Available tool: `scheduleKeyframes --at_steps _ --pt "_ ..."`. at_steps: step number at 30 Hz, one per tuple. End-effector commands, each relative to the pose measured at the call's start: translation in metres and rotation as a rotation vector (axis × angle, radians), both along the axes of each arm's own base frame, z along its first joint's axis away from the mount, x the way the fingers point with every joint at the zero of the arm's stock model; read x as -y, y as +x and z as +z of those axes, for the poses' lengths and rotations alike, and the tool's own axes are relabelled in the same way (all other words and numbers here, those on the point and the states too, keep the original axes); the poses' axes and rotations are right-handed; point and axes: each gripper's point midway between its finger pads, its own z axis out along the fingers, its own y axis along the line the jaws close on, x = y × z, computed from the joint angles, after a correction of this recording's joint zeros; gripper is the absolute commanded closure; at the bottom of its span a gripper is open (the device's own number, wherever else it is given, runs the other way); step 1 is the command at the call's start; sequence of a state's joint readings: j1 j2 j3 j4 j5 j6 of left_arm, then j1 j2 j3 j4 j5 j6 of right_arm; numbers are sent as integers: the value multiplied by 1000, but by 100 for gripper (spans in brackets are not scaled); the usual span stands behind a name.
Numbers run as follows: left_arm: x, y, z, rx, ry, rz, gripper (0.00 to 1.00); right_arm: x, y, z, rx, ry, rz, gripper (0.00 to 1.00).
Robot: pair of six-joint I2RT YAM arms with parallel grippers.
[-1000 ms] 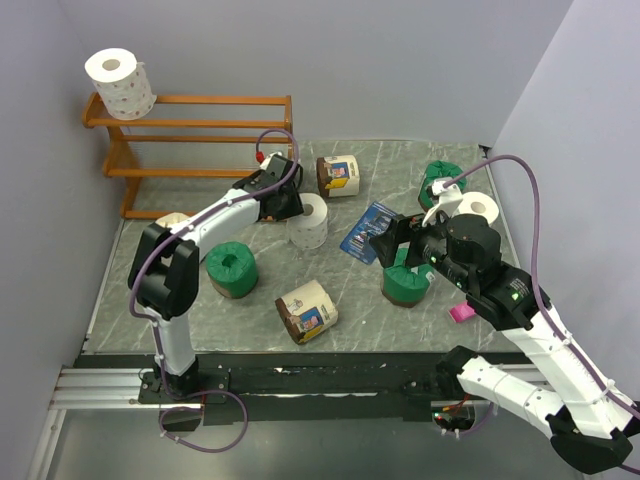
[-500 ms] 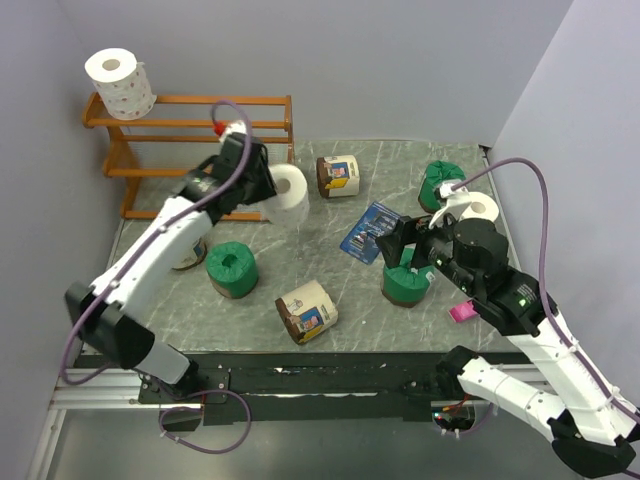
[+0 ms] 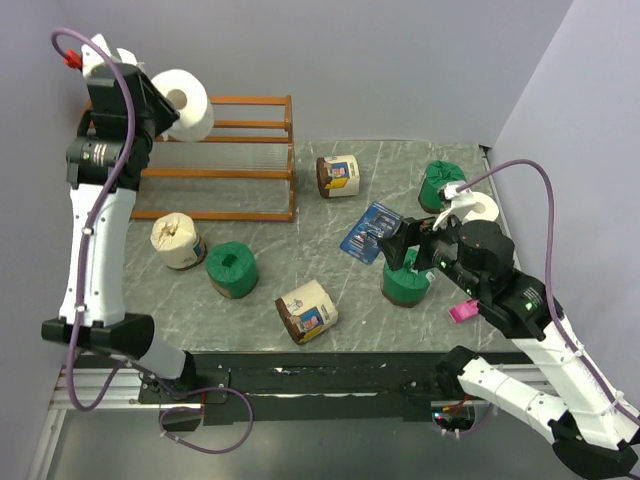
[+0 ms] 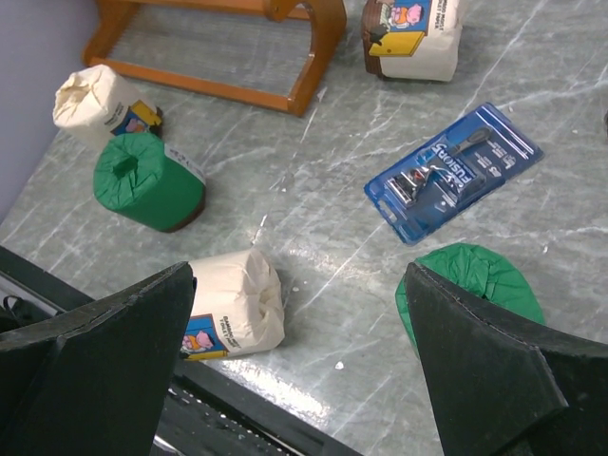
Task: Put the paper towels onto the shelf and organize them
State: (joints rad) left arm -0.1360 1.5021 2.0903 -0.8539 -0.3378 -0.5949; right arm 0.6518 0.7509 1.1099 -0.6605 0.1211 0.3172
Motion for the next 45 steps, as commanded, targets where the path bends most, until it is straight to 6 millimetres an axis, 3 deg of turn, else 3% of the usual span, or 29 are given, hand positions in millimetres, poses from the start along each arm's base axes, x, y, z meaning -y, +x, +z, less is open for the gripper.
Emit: scheduleKeyframes --at_steps 1,7,14,18,19,25,36,45 --pt "-8 22 31 87 13 -24 64 2 -1 16 21 21 -6 2" --pt "-23 51 29 92 -13 -29 63 5 -1 18 26 20 -19 2" --pt "-17 77 20 101 -8 -92 62 6 -1 18 21 22 -25 2" --pt "-17 85 13 88 2 -94 61 7 0 18 21 14 -33 2" --pt "-29 86 12 87 3 -71 61 7 0 18 24 15 -33 2" --pt "-37 94 11 99 9 -80 62 5 2 17 20 13 -33 2" --pt "-37 109 7 112 14 -101 60 7 4 17 23 6 -42 2" --pt "-43 122 -2 103 29 -92 53 9 3 19 34 3 -46 2"
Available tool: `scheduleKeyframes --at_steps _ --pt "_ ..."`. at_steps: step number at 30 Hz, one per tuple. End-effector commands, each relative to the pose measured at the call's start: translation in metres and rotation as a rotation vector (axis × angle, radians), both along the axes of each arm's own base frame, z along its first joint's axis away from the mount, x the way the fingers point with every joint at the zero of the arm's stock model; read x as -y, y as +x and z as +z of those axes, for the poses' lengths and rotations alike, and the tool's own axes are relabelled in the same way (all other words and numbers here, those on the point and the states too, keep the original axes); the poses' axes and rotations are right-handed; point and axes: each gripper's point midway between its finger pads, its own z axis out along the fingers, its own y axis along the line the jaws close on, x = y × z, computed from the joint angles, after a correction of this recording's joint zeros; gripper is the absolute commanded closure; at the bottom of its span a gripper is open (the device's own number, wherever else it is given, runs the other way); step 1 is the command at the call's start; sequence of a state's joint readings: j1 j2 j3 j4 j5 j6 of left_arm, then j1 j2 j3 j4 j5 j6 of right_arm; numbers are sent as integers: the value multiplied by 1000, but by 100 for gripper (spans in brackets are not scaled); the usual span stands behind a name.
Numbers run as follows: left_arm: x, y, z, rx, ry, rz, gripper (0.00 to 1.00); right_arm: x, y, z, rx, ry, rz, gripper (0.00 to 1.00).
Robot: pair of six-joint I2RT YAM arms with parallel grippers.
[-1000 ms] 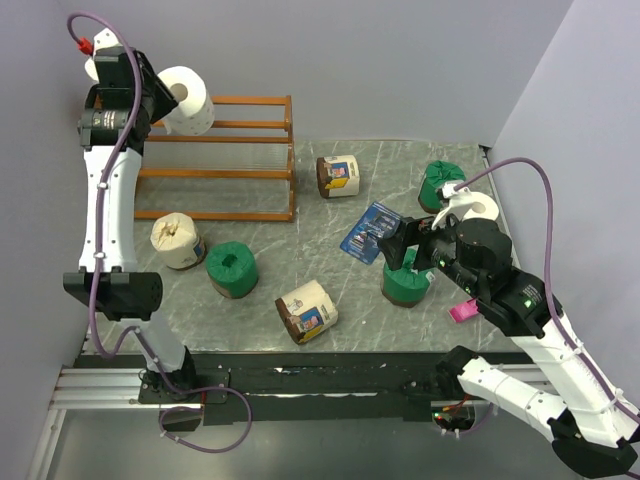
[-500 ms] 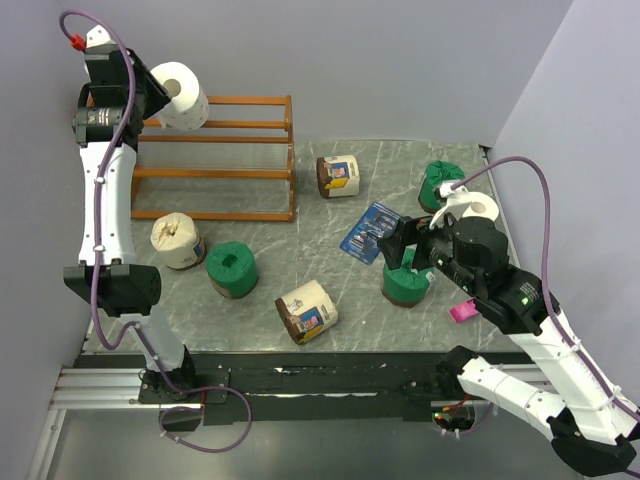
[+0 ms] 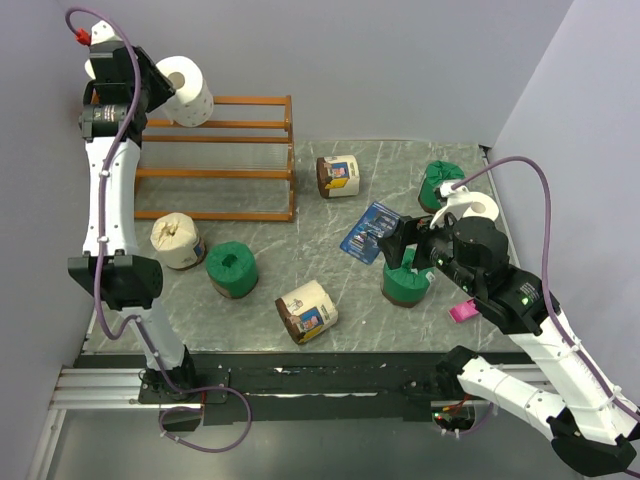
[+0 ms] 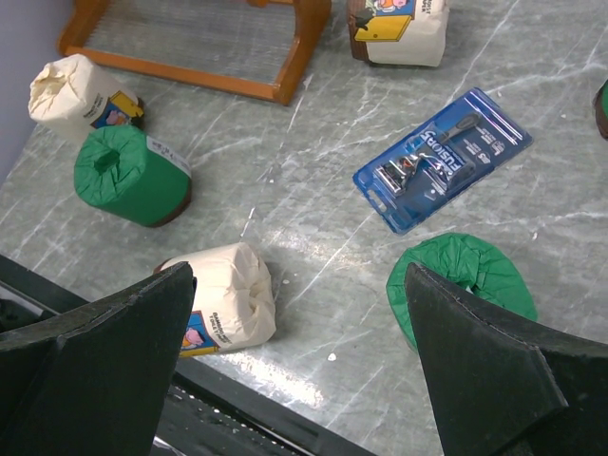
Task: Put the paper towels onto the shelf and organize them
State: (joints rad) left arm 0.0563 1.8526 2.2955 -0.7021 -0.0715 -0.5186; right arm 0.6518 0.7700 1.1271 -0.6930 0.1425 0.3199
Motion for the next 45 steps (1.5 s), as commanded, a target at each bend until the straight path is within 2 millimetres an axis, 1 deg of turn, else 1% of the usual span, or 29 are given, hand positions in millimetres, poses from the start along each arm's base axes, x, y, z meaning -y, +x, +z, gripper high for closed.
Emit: scheduleKeyframes --at_steps 1,10,12,15,18,19,21,22,24,25,26,27,28,29,30,31,32,33,34,35,36,37,38,39,41,42,43,44,45 --pt "-3 5 34 113 23 -10 51 6 2 24 58 26 -26 2" --pt "-1 14 33 122 37 -30 42 6 2 24 62 24 -28 2" --pt "-2 13 38 138 43 -31 39 6 3 24 61 20 -28 1" --pt "-4 6 49 165 56 -21 33 6 5 23 64 18 -30 1" --pt "-3 -4 62 188 65 -23 26 4 8 20 63 11 -35 1" --pt "-2 -11 67 196 68 -28 21 3 11 18 55 3 -41 1" --pt "1 -19 72 203 66 -38 16 2 16 15 45 -8 -51 1" --pt "3 -29 73 202 62 -49 11 4 19 15 48 -14 -70 1" --pt "6 -39 72 197 58 -61 2 5 27 13 50 -30 -96 1" --pt "9 -51 68 187 55 -76 3 6 30 15 54 -38 -111 1" --pt "12 -56 64 176 55 -88 4 12 35 15 65 -57 -153 1" --pt "14 -63 61 169 56 -97 4 14 43 13 65 -83 -176 1" --pt "17 -75 51 141 59 -113 4 16 47 15 73 -96 -195 1" --pt "17 -81 45 124 62 -115 4 23 54 15 80 -127 -246 1" --pt "19 -88 38 104 61 -117 4 22 63 9 68 -173 -260 1" --pt "21 -101 24 73 68 -123 4 25 70 13 72 -190 -283 1" --pt "24 -109 18 63 66 -139 4 31 77 13 65 -216 -322 0" --pt "28 -114 -15 -4 51 -153 4 33 88 8 32 -266 -344 0" --pt "34 -132 -12 20 37 -172 4 36 94 6 19 -289 -369 0" --pt "43 -139 -19 23 24 -216 4 48 101 4 5 -322 -415 1" --pt "45 -145 -54 -44 3 -217 4 50 112 -7 -30 -367 -432 0" --pt "49 -160 -52 -18 -12 -229 4 56 115 -6 -49 -386 -452 0" --pt "59 -166 -55 3 -20 -278 3 62 120 -9 -70 -399 -472 1" --pt "63 -177 -73 -18 -29 -304 4 73 130 -17 -106 -415 -496 0" --pt "70 -188 -88 -45 -24 -344 3 83 137 -26 -147 -422 -502 1" --pt "70 -195 -102 -68 -25 -346 4 94 143 -36 -186 -420 -515 1" --pt "72 -199 -109 -74 -31 -353 4 100 146 -41 -206 -420 -522 2" --pt "77 -204 -116 -75 -45 -376 4 105 149 -46 -225 -421 -531 2" --pt "89 -212 -128 -63 -79 -427 4 110 155 -56 -257 -433 -536 3"
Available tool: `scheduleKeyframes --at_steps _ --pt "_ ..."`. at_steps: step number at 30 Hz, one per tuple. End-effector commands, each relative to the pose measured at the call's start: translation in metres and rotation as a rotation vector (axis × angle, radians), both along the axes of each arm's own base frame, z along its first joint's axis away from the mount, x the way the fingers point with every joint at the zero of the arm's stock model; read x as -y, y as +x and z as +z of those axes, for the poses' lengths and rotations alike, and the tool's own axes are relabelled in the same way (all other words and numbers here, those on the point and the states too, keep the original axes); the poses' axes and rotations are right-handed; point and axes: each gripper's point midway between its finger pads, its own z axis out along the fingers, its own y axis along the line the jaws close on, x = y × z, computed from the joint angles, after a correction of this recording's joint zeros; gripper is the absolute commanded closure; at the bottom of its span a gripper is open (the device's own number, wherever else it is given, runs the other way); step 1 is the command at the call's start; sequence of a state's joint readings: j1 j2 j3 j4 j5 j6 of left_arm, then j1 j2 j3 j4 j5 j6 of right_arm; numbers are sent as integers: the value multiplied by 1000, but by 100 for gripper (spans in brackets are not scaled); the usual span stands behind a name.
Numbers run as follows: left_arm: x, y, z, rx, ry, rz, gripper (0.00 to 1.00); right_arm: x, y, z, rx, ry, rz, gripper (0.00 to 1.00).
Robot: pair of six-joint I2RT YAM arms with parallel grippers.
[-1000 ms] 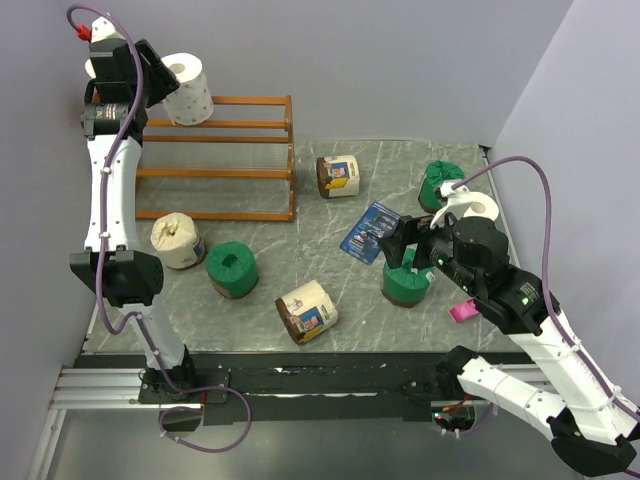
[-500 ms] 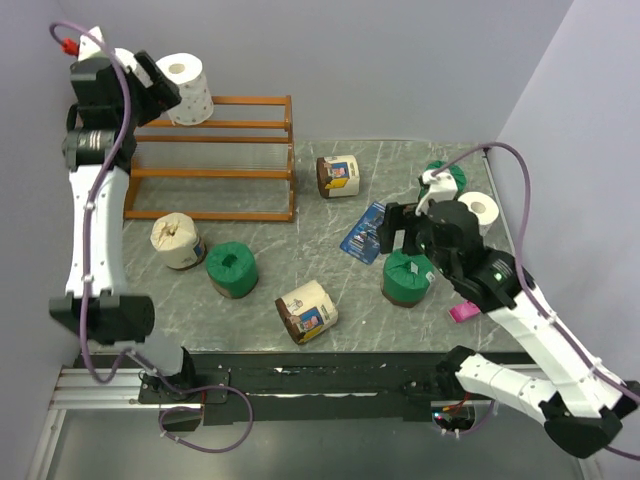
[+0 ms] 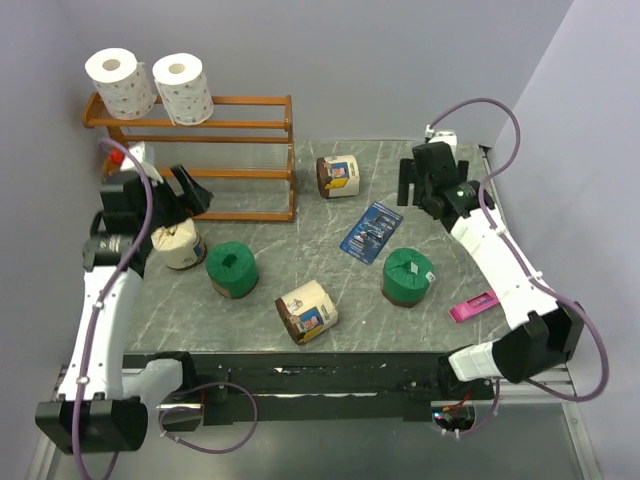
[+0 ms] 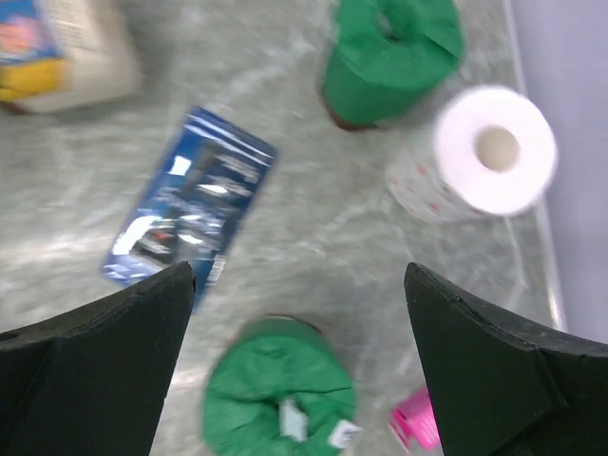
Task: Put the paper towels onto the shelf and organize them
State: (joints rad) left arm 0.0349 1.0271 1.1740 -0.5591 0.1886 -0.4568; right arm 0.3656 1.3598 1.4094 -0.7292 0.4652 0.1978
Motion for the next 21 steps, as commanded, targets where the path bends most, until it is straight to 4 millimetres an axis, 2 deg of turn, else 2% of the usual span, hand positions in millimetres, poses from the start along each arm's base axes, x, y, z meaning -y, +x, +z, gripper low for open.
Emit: scheduleKeyframes --at_steps 1,6,7,9,12,13,14,15,16,18,21 --pt "33 -22 -10 79 -83 -158 4 33 13 -7 -59 -6 -67 4" --pt "41 -37 -48 88 -82 -204 3 66 34 -38 -180 -50 -159 11" --pt "41 -37 -51 96 -74 -210 3 79 37 -42 -194 -54 -191 12" --pt "45 -41 -57 91 -80 -233 4 90 44 -52 -215 -50 -209 15" --pt "53 -48 -46 130 -100 -277 4 101 53 -66 -248 30 -192 14" --pt "52 -49 -44 139 -97 -272 4 103 55 -69 -251 49 -186 14" --pt "49 -49 -45 134 -90 -250 3 116 55 -72 -254 71 -210 14" --pt "45 -51 -42 146 -80 -228 4 116 56 -75 -254 101 -191 14" --pt "50 -54 -44 141 -75 -238 4 117 60 -74 -235 121 -181 14" --pt "48 -57 -43 140 -50 -210 4 130 61 -77 -238 140 -193 13" --pt "48 -58 -40 150 -41 -196 4 138 66 -81 -239 153 -184 14"
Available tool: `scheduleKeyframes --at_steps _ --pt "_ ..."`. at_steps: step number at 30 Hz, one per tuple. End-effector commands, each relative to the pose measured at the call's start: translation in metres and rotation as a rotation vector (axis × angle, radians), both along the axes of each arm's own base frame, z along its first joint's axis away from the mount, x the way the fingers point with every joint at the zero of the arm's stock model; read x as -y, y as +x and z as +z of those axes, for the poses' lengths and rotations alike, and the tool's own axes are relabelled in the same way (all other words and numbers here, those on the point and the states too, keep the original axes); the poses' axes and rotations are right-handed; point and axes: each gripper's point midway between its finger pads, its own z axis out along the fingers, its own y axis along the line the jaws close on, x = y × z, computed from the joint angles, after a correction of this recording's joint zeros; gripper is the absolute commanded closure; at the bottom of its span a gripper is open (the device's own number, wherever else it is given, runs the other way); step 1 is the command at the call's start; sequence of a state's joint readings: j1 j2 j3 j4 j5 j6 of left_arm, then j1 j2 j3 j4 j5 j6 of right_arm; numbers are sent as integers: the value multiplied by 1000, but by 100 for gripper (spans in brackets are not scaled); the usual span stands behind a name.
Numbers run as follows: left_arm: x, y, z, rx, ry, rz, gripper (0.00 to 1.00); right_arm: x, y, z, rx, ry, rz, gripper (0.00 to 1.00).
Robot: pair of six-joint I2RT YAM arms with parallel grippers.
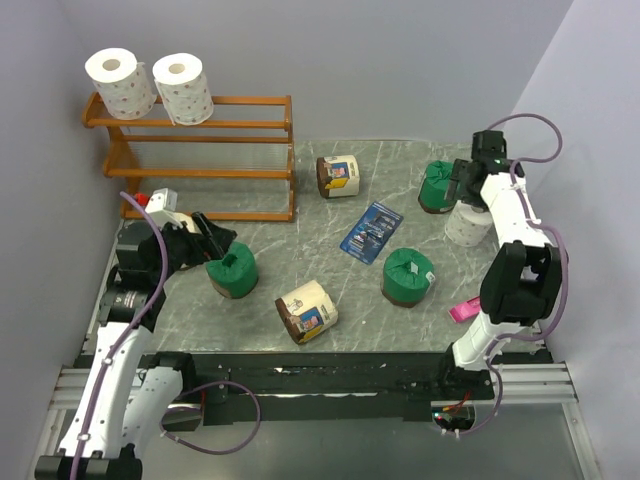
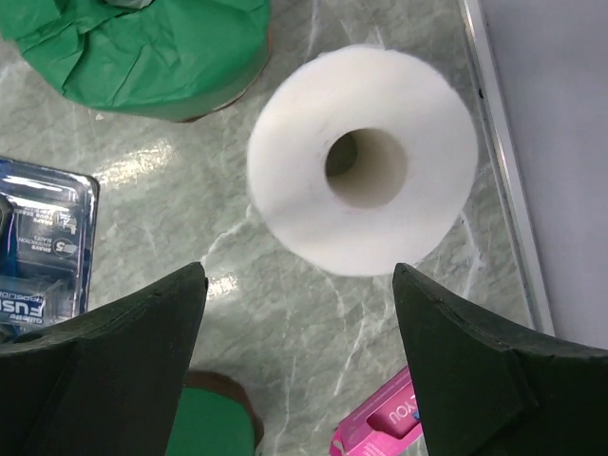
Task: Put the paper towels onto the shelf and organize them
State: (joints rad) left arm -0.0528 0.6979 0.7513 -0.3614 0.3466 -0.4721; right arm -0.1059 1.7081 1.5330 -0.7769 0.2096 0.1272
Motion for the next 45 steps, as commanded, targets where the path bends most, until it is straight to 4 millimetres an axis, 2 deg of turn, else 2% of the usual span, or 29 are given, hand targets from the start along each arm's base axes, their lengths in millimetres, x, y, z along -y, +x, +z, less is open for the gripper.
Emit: scheduleKeyframes --at_steps 1,2,10,17,20,22,30,33,34,36,37,40,41,44,45 --pt "-3 2 12 54 20 32 4 2 23 15 79 51 56 14" --pt "-1 2 12 53 19 22 4 3 24 8 55 53 69 13" --pt "-4 3 13 61 25 38 4 10 36 -4 30 64 88 15" --pt "-3 6 8 41 25 37 4 22 44 -23 -22 13 82 17" --pt "-3 6 8 41 26 37 4 26 44 -29 -36 -4 72 23" --pt "-4 5 10 49 27 43 4 26 43 -31 -34 -2 74 30" --pt "-6 4 10 53 30 50 4 21 36 -25 -40 -13 110 57" --pt "-8 4 10 50 31 62 4 9 26 -11 -30 -35 123 63" --pt "-10 4 9 48 36 73 4 -1 24 1 -8 -41 144 64" --pt "-11 4 11 51 38 81 4 -11 16 12 -5 -61 158 67" --pt "-11 5 12 55 39 84 4 -18 12 26 20 -78 176 67" --pt "-13 4 12 58 38 92 3 -59 7 56 66 -112 287 67" --pt "-13 4 13 60 39 93 4 -86 8 70 99 -116 357 67" --pt "-15 3 14 64 41 105 4 -129 9 107 191 -143 507 67" --pt "-15 3 14 65 41 107 4 -156 6 117 218 -154 586 67"
